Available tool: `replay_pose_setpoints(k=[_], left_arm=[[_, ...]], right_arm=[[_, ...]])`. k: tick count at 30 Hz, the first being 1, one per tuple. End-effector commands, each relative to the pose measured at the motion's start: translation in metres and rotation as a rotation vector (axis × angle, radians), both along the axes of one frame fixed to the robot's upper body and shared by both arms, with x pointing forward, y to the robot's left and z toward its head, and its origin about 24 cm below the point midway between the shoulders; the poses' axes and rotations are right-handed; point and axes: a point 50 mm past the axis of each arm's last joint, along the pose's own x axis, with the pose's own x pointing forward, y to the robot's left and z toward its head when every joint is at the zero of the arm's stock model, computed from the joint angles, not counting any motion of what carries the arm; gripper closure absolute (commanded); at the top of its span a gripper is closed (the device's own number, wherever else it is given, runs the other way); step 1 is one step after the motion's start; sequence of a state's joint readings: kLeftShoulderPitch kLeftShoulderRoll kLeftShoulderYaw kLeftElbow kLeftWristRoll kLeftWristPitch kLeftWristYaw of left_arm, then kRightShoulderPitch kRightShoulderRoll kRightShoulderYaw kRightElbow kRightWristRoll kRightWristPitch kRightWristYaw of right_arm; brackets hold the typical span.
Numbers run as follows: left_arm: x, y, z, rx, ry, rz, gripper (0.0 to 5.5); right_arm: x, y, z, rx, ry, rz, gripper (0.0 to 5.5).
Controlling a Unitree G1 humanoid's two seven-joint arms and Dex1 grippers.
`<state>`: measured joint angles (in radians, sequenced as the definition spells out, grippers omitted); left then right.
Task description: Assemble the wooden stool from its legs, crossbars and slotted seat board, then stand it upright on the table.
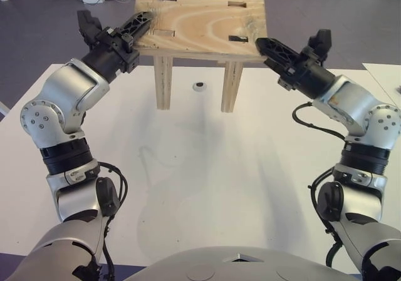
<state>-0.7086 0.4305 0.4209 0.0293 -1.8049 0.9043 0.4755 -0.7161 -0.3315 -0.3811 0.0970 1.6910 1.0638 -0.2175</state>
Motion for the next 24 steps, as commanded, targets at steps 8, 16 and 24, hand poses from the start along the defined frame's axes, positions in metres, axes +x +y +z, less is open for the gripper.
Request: replay_pose_setpoints(k=[8, 16, 24], left_arm=[[-0.007, -0.019, -0.084, 0.034, 0.422, -0.028, 3.49], [0.018, 0.044, -0.059, 0.324, 0.137, 0.173, 2.30], [0.007, 0.036, 0.029, 0.362, -0.295, 0.126, 2.30]], right_arm=[[0.009, 0.014, -0.029, -0.053, 0.459, -0.240, 2.75], [0.023, -0.020, -0.001, -0.045, 0.333, -0.376, 1.64], [0.033, -0.043, 0.017, -0.003, 0.223, -0.436, 1.64]])
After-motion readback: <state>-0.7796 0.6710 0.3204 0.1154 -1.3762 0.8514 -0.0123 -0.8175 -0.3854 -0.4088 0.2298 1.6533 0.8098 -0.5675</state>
